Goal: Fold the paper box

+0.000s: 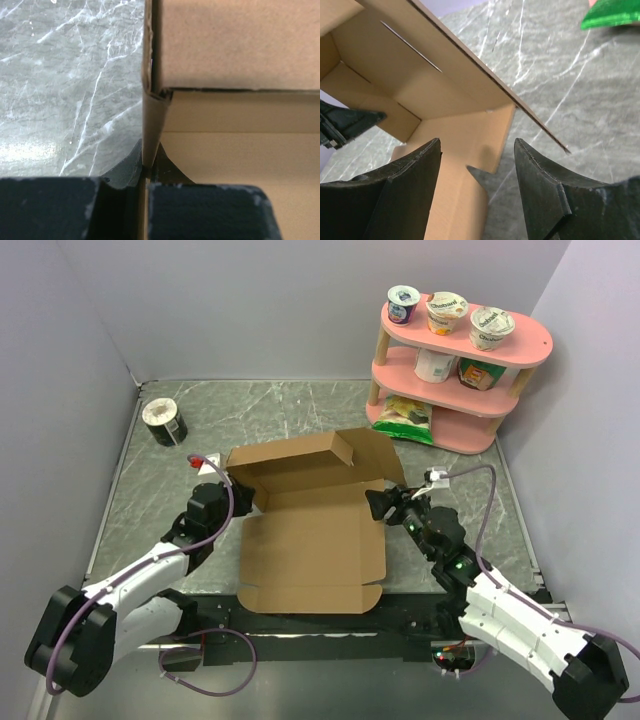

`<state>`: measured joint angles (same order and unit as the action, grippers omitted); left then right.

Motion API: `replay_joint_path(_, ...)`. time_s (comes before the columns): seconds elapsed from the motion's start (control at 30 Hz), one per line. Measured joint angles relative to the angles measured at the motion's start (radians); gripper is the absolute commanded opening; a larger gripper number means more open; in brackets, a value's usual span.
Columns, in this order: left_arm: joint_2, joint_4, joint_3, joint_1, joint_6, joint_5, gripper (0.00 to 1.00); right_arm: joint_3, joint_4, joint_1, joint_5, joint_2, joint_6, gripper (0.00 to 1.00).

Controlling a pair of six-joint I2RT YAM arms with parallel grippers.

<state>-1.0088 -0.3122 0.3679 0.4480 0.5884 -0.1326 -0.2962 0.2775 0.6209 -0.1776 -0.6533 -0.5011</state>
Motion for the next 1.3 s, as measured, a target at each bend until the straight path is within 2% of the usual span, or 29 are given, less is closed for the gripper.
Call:
replay_joint_path(0.23,-0.004,-0.003,0.0,0.0,-0.008,0.002,0.01,-0.013,0.037,0.015,-0.029,-0.05,0.04,0.61)
replay_joint_path(0.37,-0.004,-0.003,0.0,0.0,-0.012,0.004,0.01,-0.013,0.048,0.025,-0.029,-0.089,0.047,0.52)
replay_joint_path(0.53,-0.01,-0.004,0.0,0.004,-0.024,-0.005,0.01,-0.02,0.071,0.058,-0.049,-0.125,0.059,0.47)
replay_joint_path(0.67,-0.032,-0.003,0.0,0.031,-0.031,-0.035,0.01,-0.053,0.074,0.104,-0.092,-0.18,0.083,0.36)
replay_joint_path(0.73,-0.04,-0.001,0.0,0.05,-0.031,-0.054,0.01,-0.069,0.076,0.126,-0.116,-0.214,0.096,0.34)
replay_joint_path(1.0,-0.057,0.014,0.001,0.07,-0.036,-0.1,0.01,-0.102,0.094,0.21,-0.238,-0.386,0.145,0.34)
replay_joint_path(1.3,-0.101,0.033,0.006,0.084,-0.051,-0.113,0.01,-0.13,0.143,0.365,-0.464,-0.6,0.204,0.36)
